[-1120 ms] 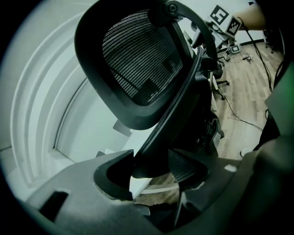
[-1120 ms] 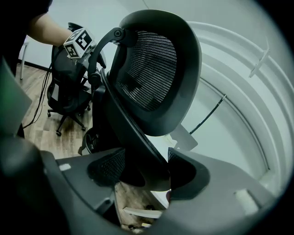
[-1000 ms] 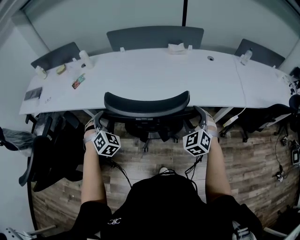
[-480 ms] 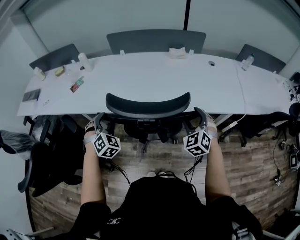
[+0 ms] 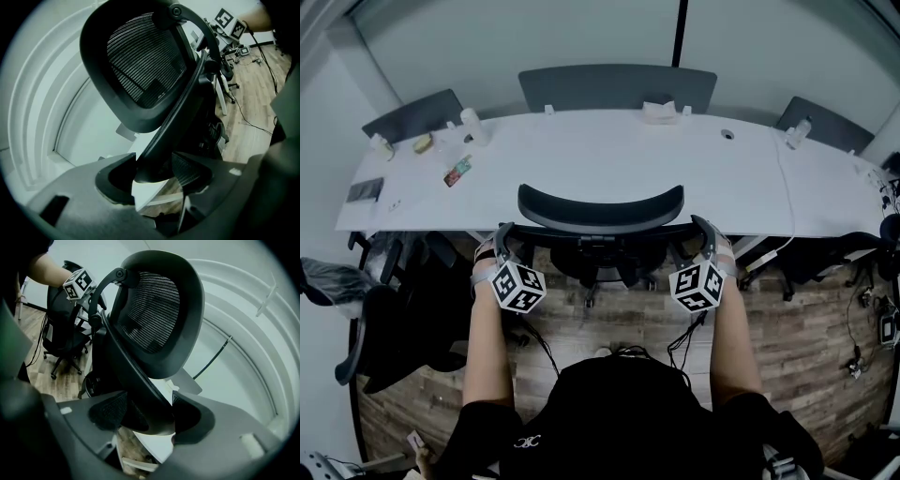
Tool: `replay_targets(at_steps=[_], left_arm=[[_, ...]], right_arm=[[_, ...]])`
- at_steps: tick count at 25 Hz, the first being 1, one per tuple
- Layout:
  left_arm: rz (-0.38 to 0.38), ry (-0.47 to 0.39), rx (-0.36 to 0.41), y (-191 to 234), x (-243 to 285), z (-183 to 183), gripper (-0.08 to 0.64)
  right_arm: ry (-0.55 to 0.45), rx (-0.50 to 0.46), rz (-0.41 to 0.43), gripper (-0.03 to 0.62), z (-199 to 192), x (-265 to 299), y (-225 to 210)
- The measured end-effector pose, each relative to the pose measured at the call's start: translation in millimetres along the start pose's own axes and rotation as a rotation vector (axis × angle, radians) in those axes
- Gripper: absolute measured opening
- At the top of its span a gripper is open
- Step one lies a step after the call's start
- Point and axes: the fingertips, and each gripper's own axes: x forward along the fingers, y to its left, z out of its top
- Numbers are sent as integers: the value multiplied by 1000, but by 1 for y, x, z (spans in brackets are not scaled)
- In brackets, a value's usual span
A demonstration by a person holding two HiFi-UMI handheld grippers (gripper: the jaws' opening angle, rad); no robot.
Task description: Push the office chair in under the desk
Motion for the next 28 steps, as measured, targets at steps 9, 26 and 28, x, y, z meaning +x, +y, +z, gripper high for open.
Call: replay_targets(at_steps=[9, 26, 28], left_arm=[[-2, -78, -193, -1, -11, 0, 259], [-96, -390, -832, -9, -101, 68, 2], [-110, -394, -820, -16, -102, 77, 3]], right_arm=[[-39, 185, 7, 334, 1, -15, -3], [-368, 748, -73, 6, 81, -101, -10], [-343, 736, -64, 5, 80, -100, -4]])
